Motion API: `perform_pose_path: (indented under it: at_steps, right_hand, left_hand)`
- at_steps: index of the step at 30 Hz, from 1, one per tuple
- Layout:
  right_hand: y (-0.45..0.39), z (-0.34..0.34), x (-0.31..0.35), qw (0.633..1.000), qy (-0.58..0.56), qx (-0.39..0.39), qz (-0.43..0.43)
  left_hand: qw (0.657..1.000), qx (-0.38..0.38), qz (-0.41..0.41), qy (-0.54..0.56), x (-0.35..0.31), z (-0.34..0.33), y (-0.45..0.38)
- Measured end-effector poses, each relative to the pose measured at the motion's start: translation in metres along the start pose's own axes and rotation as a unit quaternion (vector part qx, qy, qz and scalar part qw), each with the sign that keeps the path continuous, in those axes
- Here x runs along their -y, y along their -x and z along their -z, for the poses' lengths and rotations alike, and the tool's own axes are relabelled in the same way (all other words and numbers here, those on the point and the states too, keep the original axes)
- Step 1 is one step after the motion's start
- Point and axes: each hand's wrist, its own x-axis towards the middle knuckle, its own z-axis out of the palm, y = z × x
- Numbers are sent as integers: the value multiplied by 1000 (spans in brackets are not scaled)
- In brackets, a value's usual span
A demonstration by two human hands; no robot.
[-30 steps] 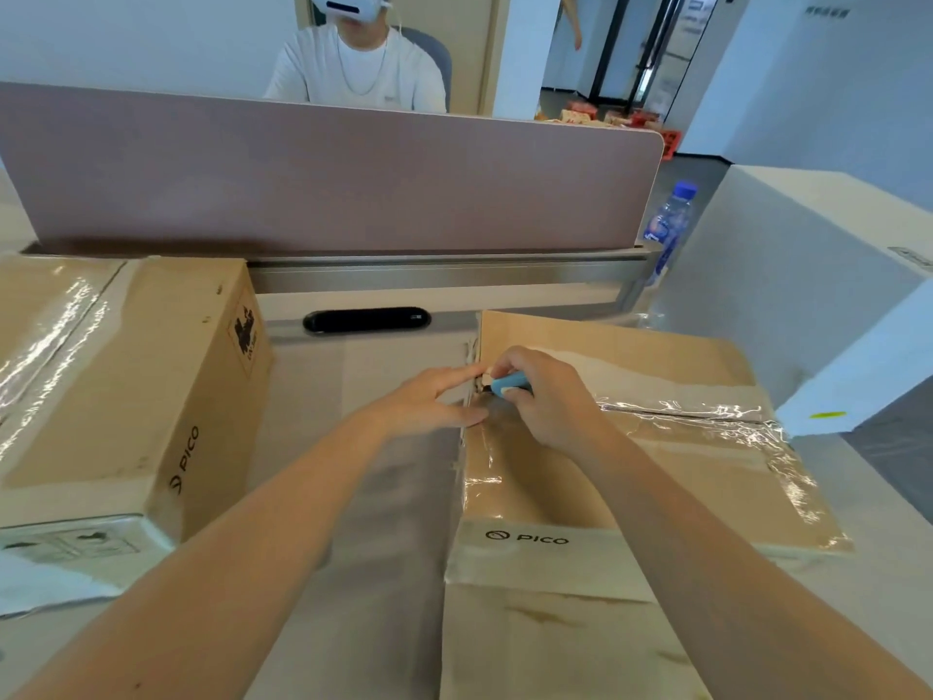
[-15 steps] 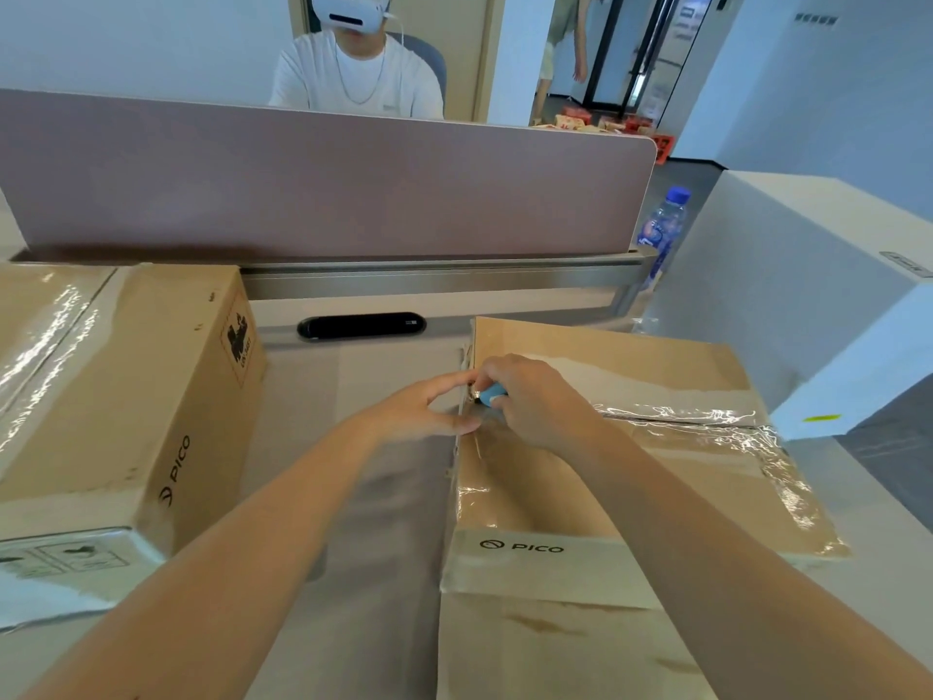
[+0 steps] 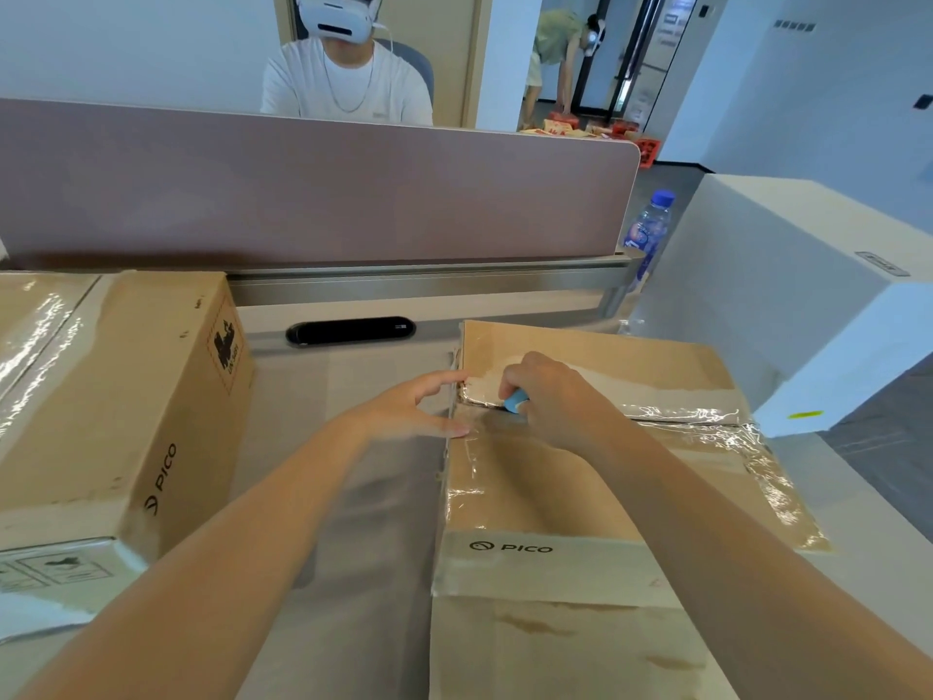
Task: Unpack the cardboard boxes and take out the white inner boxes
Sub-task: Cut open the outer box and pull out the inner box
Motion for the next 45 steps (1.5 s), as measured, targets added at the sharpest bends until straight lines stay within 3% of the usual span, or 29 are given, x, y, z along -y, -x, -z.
perform_pose_path:
  at_steps: [11,18,25,34,45]
  right_hand:
    - [14,11,-32,999,4,-7,-51]
    - [21,5,-43,979,-169,-103,-51]
    - [20,-5,-49,989,-113,-84,-36]
    - [29,0,-79,996,-41,-65,-44]
    - [44,-1,-102,988,-74,-109,-81]
  left_hand:
    - [1000,-10,4,-13,-14,1,6]
    - [967,-69,-33,-244,-49,-20,-3]
    - [921,-43,-57,-383,-53,-42,-22]
    - [914,-36,-55,-399,-46,-41,-25]
    - [905,-36,-73,-417,-75,-55,-31]
